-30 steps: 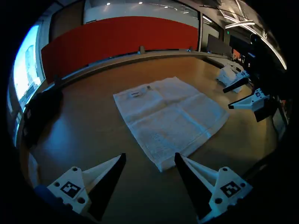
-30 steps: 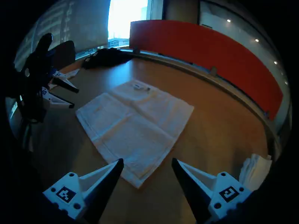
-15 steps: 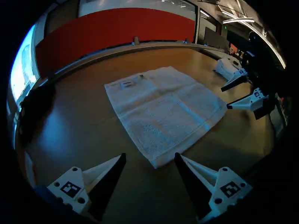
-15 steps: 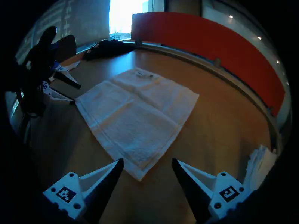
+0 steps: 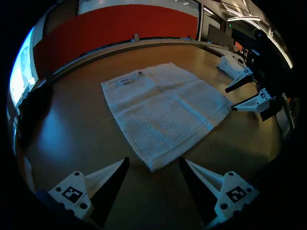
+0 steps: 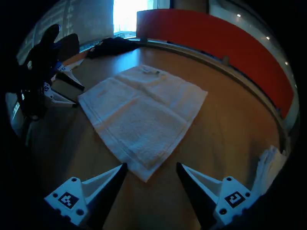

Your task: Fold towel

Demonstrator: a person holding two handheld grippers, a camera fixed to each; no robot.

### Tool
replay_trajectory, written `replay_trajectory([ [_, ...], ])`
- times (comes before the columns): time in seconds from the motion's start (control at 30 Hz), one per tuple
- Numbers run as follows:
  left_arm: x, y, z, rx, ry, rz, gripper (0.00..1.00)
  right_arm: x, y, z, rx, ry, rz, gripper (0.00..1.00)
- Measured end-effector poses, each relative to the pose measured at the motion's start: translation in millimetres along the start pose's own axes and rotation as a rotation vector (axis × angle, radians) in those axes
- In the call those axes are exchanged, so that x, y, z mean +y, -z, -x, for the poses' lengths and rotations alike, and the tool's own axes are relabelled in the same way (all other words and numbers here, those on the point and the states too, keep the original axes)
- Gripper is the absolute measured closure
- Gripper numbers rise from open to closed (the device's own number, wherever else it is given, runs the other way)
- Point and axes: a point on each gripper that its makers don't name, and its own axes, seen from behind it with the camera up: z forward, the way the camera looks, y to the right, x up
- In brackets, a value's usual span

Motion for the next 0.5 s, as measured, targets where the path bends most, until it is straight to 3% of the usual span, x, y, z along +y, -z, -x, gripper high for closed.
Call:
replay_trajectory([
  [0.5,0.5,-0.2,1.4,-0.025,-0.004,0.002,0.04,-4.7,-1.5,5.6,-0.018,-0.013,-0.023,0.11],
])
